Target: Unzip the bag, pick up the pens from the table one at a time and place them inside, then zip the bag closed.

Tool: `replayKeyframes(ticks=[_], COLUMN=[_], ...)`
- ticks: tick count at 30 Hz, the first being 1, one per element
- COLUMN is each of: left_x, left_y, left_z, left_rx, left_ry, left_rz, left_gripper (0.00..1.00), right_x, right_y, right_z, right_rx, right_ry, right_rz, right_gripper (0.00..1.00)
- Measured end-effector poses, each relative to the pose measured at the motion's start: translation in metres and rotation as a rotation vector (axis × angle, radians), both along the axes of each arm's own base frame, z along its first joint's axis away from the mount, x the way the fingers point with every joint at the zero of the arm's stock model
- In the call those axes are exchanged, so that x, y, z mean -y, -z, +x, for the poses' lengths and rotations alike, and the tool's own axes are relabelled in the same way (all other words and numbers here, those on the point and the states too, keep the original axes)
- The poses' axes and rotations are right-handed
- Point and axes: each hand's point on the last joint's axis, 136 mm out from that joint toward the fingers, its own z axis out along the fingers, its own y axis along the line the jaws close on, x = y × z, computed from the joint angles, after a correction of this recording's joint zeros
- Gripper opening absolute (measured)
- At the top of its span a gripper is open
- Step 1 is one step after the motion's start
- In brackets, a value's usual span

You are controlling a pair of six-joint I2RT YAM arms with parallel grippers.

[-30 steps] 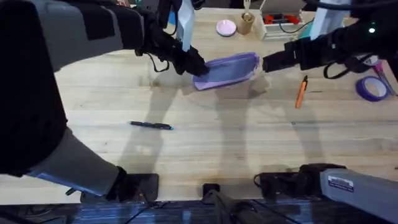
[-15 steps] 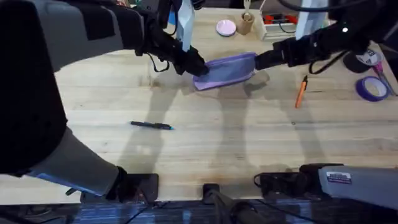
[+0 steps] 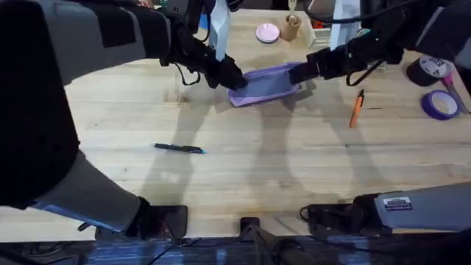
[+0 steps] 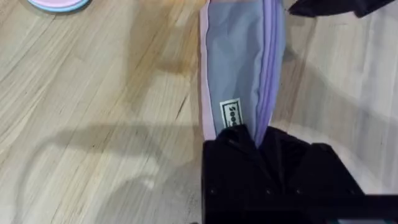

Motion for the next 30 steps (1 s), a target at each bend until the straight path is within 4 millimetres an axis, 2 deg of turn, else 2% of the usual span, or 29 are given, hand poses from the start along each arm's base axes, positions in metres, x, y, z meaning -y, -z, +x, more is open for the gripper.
replayKeyframes(ticks=[6, 19, 21, 25, 30], left_x=[0.0, 0.0, 0.0, 0.0, 0.0], left_y=[0.0, 0.0, 0.0, 0.0, 0.0], left_z=[0.0, 0.0, 0.001, 0.001, 0.001], left_rx=[0.0, 0.002, 0.003, 0.003, 0.003], left_ry=[0.0, -0.001, -0.001, -0.001, -0.001], left_rz=[0.0, 0.001, 0.0, 0.0, 0.0], left_gripper=[0.042, 0.042, 0.042, 0.042, 0.043], right_x=[0.0, -0.004, -0.005, -0.006, -0.008], right_y=[0.005, 0.0, 0.0, 0.0, -0.001], right_z=[0.006, 0.016, 0.016, 0.016, 0.016], right_rx=[0.007, 0.051, 0.051, 0.051, 0.051], right_ry=[0.0, -0.007, -0.009, -0.014, -0.017], right_rz=[0.0, 0.02, 0.023, 0.032, 0.039], right_gripper=[0.995, 0.973, 0.928, 0.751, 0.486])
